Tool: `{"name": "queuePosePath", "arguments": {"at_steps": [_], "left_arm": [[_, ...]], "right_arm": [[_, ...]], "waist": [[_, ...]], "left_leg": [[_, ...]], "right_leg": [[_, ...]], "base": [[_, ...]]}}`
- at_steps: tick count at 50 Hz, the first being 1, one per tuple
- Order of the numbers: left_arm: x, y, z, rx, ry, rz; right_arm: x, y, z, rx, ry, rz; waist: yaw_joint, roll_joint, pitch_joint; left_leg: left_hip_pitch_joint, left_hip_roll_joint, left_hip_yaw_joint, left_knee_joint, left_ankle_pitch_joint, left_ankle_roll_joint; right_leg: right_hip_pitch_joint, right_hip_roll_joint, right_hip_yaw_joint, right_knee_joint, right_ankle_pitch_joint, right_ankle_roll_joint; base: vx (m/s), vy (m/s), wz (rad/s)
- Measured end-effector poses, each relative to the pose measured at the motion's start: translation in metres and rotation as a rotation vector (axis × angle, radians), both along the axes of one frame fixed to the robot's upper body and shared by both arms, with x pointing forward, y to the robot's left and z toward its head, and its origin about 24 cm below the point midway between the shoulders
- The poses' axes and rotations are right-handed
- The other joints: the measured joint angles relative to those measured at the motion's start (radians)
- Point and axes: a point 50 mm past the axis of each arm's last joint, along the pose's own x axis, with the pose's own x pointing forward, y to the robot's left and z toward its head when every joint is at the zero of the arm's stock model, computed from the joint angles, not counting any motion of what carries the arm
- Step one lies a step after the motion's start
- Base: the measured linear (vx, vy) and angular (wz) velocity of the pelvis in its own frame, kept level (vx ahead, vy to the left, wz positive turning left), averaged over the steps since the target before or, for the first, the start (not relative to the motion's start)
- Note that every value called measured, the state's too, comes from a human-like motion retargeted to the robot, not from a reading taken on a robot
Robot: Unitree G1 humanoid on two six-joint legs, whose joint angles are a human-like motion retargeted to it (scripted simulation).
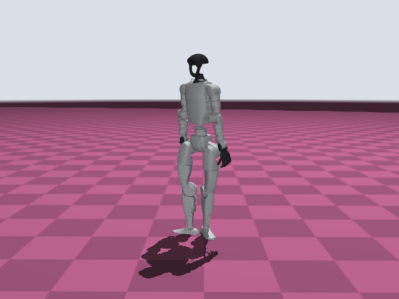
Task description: Upper body actions
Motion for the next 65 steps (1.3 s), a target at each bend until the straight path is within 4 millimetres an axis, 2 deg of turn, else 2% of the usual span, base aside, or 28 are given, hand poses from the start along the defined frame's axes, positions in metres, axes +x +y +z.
{"name": "queuePosePath", "arguments": {"at_steps": [2,4,6,11,14,20,23,25,27,28,30,32,35,38,40,43,45,47,48,50,58,60,65], "left_arm": [[0.005,0.002,0.0,0.006,-0.015,0.013],[0.012,0.001,-0.001,0.005,-0.036,0.025],[0.021,-0.001,-0.002,0.004,-0.07,0.044],[0.036,-0.005,-0.003,-0.024,-0.157,0.082],[0.039,-0.005,-0.004,-0.022,-0.173,0.071],[0.041,-0.004,-0.003,-0.035,-0.163,0.018],[0.042,-0.003,-0.003,-0.033,-0.164,-0.021],[0.044,-0.004,-0.003,-0.028,-0.172,-0.037],[0.046,-0.004,-0.004,-0.028,-0.183,-0.041],[0.047,-0.005,-0.004,-0.028,-0.189,-0.039],[0.048,-0.01,-0.004,-0.03,-0.198,-0.03],[0.051,-0.015,-0.005,-0.032,-0.21,-0.019],[0.051,-0.022,-0.006,-0.036,-0.227,-0.01],[0.047,-0.024,-0.007,-0.021,-0.249,-0.017],[0.041,-0.025,-0.007,-0.001,-0.244,-0.024],[0.026,-0.024,-0.007,0.011,-0.201,-0.031],[0.016,-0.023,-0.007,0.005,-0.161,-0.035],[0.001,-0.023,-0.005,-0.007,-0.103,-0.035],[-0.006,-0.024,-0.005,-0.018,-0.075,-0.03],[-0.013,-0.024,-0.003,-0.023,-0.031,-0.025],[-0.009,-0.014,-0.003,0.003,-0.031,-0.001],[-0.001,-0.014,-0.004,0.007,-0.061,0.025],[0.018,-0.015,-0.005,-0.016,-0.121,0.055]], "right_arm": [[-0.012,-0.002,0.001,-0.013,0.033,-0.024],[-0.023,-0.001,0.002,-0.021,0.065,-0.06],[-0.031,0.0,0.002,-0.023,0.084,-0.104],[-0.041,0.003,0.003,-0.01,0.109,-0.146],[-0.035,0.005,0.001,0.004,0.097,-0.124],[-0.008,0.009,-0.002,0.038,0.005,-0.051],[0.003,0.01,-0.003,0.053,-0.035,-0.025],[0.01,0.01,-0.003,0.06,-0.051,-0.014],[0.016,0.01,-0.003,0.07,-0.057,-0.01],[0.019,0.01,-0.002,0.076,-0.057,-0.009],[0.022,0.009,-0.002,0.084,-0.056,-0.008],[0.028,0.007,-0.001,0.085,-0.064,-0.011],[0.033,0.005,-0.001,0.08,-0.08,-0.015],[0.033,0.003,0.0,0.078,-0.079,-0.008],[0.031,0.002,0.0,0.075,-0.068,-0.001],[0.023,0.003,-0.001,0.073,-0.044,-0.003],[0.017,0.003,-0.001,0.073,-0.021,-0.013],[0.005,0.001,-0.001,0.07,0.024,-0.018],[0.0,0.0,0.0,0.067,0.048,-0.014],[-0.009,0.002,0.0,0.06,0.081,-0.027],[-0.053,0.005,0.005,0.048,0.204,-0.212],[-0.053,0.004,0.006,0.042,0.207,-0.229],[-0.037,0.003,0.003,0.047,0.152,-0.168]], "waist": [[-0.021,0.004,-0.014],[-0.042,0.009,-0.024],[-0.051,0.011,-0.031],[-0.038,0.006,-0.057],[-0.045,0.01,-0.068],[-0.091,0.01,-0.073],[-0.088,-0.021,-0.075],[-0.075,-0.067,-0.074],[-0.053,-0.117,-0.07],[-0.041,-0.133,-0.067],[-0.02,-0.134,-0.056],[0.0,-0.121,-0.042],[0.025,-0.112,-0.022],[0.044,-0.096,-0.011],[0.054,-0.071,-0.006],[0.063,-0.02,0.01],[0.072,0.004,0.027],[0.025,0.03,0.01],[0.002,0.038,0.001],[-0.016,0.042,-0.012],[0.014,0.03,-0.058],[0.02,0.028,-0.054],[0.0,0.033,-0.053]], "left_leg": [[0.014,0.019,0.024,0.008,0.005,-0.02],[0.024,0.037,0.033,0.016,0.015,-0.036],[0.038,0.051,0.038,0.02,0.028,-0.046],[0.077,0.068,0.065,0.022,0.083,-0.07],[0.093,0.076,0.065,0.024,0.126,-0.073],[0.122,0.097,0.051,0.058,0.224,-0.05],[0.137,0.106,0.048,0.118,0.292,-0.002],[0.134,0.108,0.02,0.197,0.333,0.077],[0.1,0.123,-0.044,0.327,0.326,0.17],[0.071,0.142,-0.087,0.409,0.31,0.19],[-0.042,0.174,-0.304,0.564,0.275,0.16],[-0.143,0.147,-0.485,0.651,0.234,0.121],[-0.219,0.087,-0.594,0.648,0.195,0.126],[-0.258,0.031,-0.644,0.563,0.107,0.127],[-0.278,-0.014,-0.716,0.473,0.067,0.096],[-0.263,-0.065,-0.811,0.28,0.066,0.036],[-0.238,-0.102,-0.841,0.153,0.172,0.083],[-0.179,-0.093,-0.858,0.106,0.143,0.066],[-0.174,-0.063,-0.802,0.096,0.159,0.043],[-0.165,-0.091,-0.837,0.071,0.163,0.061],[-0.132,-0.105,-0.811,0.044,0.143,0.077],[-0.125,-0.106,-0.801,0.042,0.139,0.082],[-0.121,-0.106,-0.792,0.041,0.131,0.087]], "right_leg": [[-0.01,0.023,0.047,-0.017,-0.019,-0.028],[-0.004,0.041,0.014,-0.039,-0.017,-0.038],[-0.013,0.065,0.071,-0.052,-0.03,-0.043],[-0.039,0.094,0.167,-0.052,-0.057,-0.064],[-0.049,0.113,0.212,-0.054,-0.07,-0.072],[-0.053,0.12,0.257,-0.05,-0.094,-0.068],[-0.05,0.089,0.285,-0.047,-0.101,-0.066],[-0.045,0.04,0.316,-0.046,-0.1,-0.062],[-0.046,-0.014,0.353,-0.042,-0.097,-0.06],[-0.048,-0.032,0.37,-0.04,-0.095,-0.06],[-0.049,-0.034,0.394,-0.039,-0.091,-0.064],[-0.055,-0.025,0.41,-0.04,-0.083,-0.068],[-0.063,-0.031,0.439,-0.034,-0.074,-0.068],[-0.068,-0.025,0.466,-0.03,-0.067,-0.068],[-0.066,-0.001,0.486,-0.028,-0.066,-0.069],[-0.043,0.065,0.507,-0.027,-0.069,-0.072],[-0.011,0.102,0.536,-0.03,-0.073,-0.072],[0.005,0.124,0.531,-0.025,-0.082,-0.066],[0.01,0.128,0.526,-0.024,-0.085,-0.062],[0.012,0.132,0.532,-0.021,-0.087,-0.056],[0.015,0.129,0.57,-0.013,-0.082,-0.044],[0.015,0.13,0.576,-0.009,-0.081,-0.043],[0.012,0.129,0.589,-0.005,-0.078,-0.037]], "base": [[0.09,-0.34,-0.56],[0.07,-0.34,-0.3],[0.05,-0.33,-0.48],[0.09,-0.29,-1.0],[0.05,-0.3,-0.85],[0.01,-0.26,-0.47],[0.04,-0.19,-0.58],[0.03,-0.16,-0.8],[0.04,-0.12,-0.92],[0.02,-0.1,-0.93],[-0.02,-0.04,-0.89],[-0.07,0.0,-0.79],[-0.06,0.03,-0.81],[0.02,0.05,-0.78],[0.06,0.05,-0.8],[0.11,0.04,-0.89],[0.17,0.05,-0.77],[0.24,0.14,0.02],[0.18,0.12,0.02],[0.08,0.06,-0.21],[0.14,0.07,-0.29],[0.0,0.03,-0.27],[0.01,0.02,-0.06]]}}
